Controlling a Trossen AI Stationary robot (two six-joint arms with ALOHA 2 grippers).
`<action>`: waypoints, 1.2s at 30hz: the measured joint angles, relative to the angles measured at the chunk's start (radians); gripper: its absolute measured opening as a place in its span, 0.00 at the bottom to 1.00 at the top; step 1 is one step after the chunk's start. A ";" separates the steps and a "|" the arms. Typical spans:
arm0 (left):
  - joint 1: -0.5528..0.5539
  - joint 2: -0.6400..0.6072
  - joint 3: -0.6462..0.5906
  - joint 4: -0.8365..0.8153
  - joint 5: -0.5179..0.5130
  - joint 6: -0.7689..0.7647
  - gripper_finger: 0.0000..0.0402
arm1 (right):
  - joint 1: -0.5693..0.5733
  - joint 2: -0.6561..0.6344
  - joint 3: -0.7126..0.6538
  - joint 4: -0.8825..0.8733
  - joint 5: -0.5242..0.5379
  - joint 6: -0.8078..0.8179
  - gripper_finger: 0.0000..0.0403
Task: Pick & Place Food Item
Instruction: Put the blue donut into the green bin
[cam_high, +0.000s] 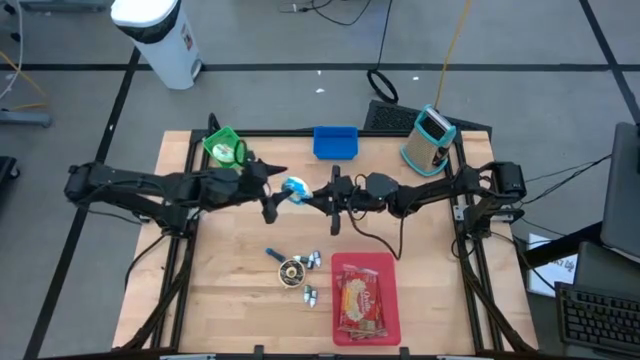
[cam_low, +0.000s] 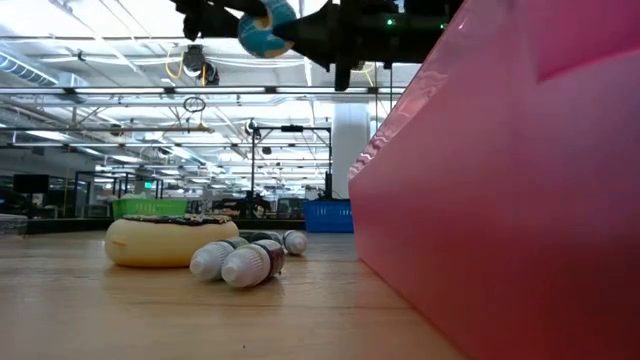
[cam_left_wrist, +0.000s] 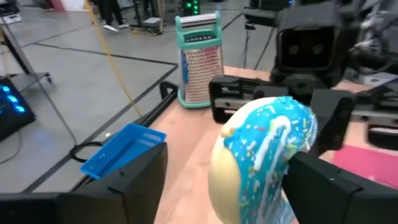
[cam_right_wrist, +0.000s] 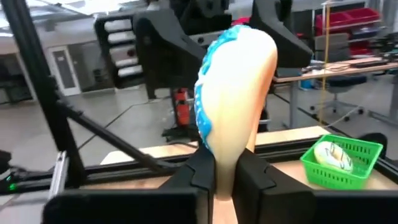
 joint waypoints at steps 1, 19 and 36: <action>0.000 -0.013 0.000 -0.011 0.015 -0.006 0.75 | 0.000 -0.007 0.000 -0.008 -0.009 0.000 0.06; -0.009 -0.066 0.005 0.003 0.268 -0.037 0.76 | -0.040 -0.065 -0.004 -0.098 -0.312 -0.012 0.04; 0.034 0.053 0.003 0.010 0.386 -0.114 0.71 | -0.043 -0.088 -0.004 -0.140 -0.345 -0.011 0.04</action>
